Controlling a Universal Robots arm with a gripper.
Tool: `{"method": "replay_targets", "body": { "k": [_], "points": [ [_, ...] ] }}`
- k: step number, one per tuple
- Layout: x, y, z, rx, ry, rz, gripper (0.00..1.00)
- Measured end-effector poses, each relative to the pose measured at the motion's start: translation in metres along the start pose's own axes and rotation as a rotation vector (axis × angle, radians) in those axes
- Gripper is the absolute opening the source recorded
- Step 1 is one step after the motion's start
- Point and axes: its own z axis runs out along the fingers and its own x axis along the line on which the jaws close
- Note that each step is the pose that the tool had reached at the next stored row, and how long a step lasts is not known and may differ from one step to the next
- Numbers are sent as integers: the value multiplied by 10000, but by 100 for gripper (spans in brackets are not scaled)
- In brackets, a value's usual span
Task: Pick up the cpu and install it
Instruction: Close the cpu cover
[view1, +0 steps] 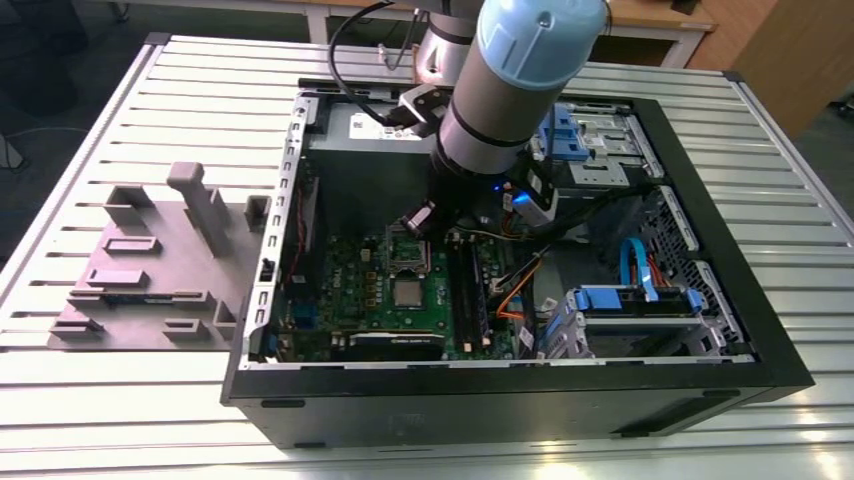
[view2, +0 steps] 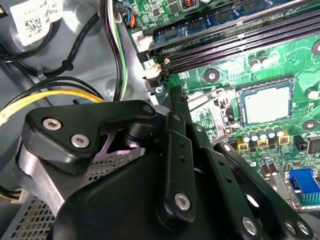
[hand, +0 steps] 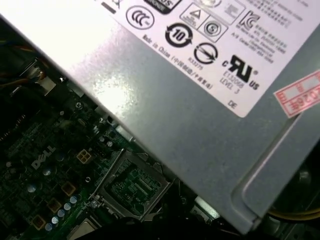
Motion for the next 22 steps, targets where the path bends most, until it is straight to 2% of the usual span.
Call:
{"method": "replay_targets", "body": {
  "k": [3,7,10,15,18,22],
  "points": [
    [-1,0,1,-9,-12,21,10],
    [-9,4,4,-3,-56,284,10],
    [-15,9,7,-12,-78,338,10],
    [-22,16,17,-105,-199,439,10],
    [-20,19,20,-190,-279,441,10],
    [-20,19,19,-191,-280,441,10]
  ]
}}
